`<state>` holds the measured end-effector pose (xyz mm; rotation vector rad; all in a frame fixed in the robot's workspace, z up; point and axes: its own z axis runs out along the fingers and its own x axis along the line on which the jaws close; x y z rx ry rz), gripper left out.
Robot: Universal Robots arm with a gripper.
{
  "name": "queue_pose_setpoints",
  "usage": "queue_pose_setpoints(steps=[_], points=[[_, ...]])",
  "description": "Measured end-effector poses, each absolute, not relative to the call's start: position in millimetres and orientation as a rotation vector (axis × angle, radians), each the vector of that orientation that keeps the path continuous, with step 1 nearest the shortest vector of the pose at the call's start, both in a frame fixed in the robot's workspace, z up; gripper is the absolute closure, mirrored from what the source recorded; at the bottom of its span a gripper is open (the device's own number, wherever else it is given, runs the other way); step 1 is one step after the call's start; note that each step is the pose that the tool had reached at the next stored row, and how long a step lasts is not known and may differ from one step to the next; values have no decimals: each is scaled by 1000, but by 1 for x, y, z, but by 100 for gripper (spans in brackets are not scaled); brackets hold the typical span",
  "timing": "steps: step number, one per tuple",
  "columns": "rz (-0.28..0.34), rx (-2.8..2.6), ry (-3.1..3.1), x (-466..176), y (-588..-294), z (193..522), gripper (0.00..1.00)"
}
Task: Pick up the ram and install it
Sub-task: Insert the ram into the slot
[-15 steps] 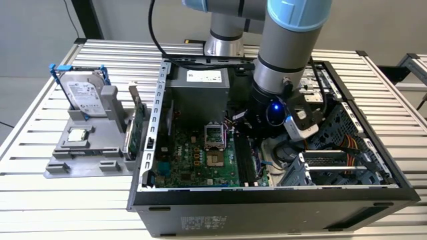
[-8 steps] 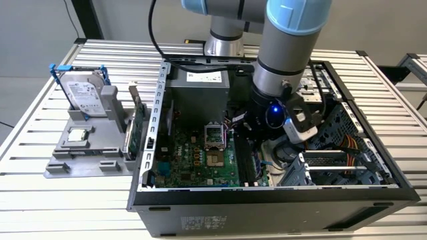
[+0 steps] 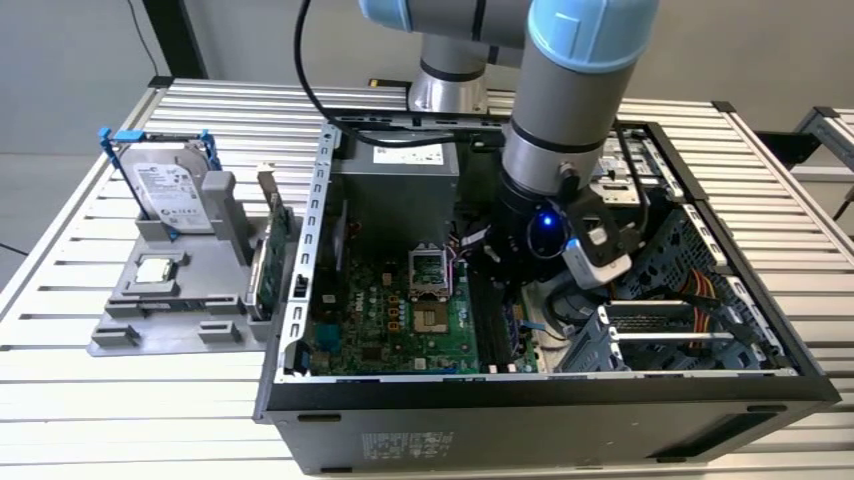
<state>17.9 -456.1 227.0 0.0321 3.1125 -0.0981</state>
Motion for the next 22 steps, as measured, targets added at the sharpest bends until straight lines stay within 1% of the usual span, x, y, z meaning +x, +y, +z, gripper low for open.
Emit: queue_pose_setpoints(steps=[22], points=[[-102, 32, 3112, 14, -456, 220, 100]])
